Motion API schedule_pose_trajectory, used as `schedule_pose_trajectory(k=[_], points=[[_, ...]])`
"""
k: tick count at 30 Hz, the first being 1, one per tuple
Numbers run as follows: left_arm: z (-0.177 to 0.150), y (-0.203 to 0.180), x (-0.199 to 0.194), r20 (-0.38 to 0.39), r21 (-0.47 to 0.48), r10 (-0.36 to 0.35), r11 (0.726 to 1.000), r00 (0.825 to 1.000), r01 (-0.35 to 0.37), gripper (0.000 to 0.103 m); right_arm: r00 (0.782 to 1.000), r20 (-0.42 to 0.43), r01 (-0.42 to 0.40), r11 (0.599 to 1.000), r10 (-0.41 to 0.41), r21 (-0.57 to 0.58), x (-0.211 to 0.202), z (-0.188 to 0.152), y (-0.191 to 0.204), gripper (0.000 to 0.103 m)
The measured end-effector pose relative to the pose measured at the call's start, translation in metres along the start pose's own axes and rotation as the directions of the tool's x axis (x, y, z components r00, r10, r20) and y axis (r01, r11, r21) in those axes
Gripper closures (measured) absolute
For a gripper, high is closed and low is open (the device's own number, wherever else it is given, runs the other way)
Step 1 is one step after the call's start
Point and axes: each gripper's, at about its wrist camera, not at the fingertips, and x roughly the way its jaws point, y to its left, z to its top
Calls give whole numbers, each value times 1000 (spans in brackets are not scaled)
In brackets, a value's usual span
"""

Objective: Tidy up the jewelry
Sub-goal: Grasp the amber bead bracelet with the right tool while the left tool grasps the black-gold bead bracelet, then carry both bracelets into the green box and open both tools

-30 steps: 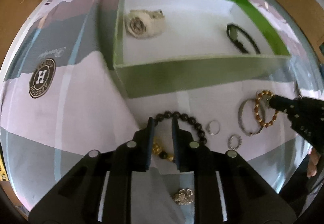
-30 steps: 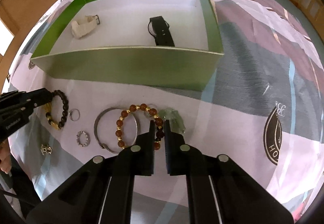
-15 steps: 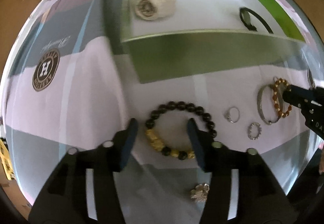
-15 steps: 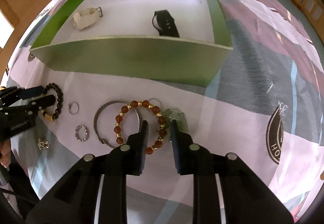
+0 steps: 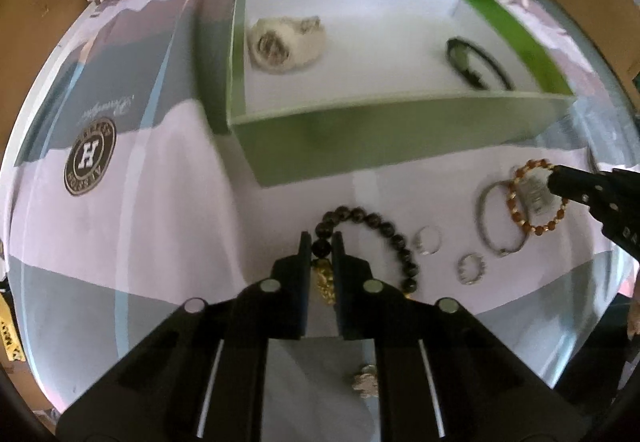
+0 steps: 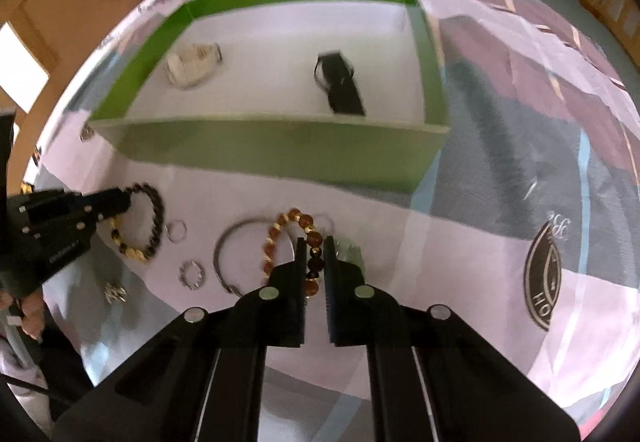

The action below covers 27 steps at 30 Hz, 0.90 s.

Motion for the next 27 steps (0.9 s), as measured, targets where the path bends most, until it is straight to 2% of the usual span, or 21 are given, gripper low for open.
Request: schedule_pose_trajectory(k=[7,15,18,23,27], points=[[4,-10,-29,109,12,-67,998,992,66,94,997,74,-17,1000,15,19,-25,10,-8,96],[12,-16,-46,169,35,-101,995,980,96,94,993,115,-25,1000,25,5,-31,15,-10,96],[12,-13,-54,203,30,-110,994,973,106,94,983,178,-36,999,39,-17,-44,15,-5,96],[12,-12,-72,293,27,-117,993,949,114,94,959,271,-75,996,84,-44,-61,17,3,96],[22,-13,-85,333,32,-96,995,938,90,94,938,334,-78,994,98,-72,-74,29,11,96]])
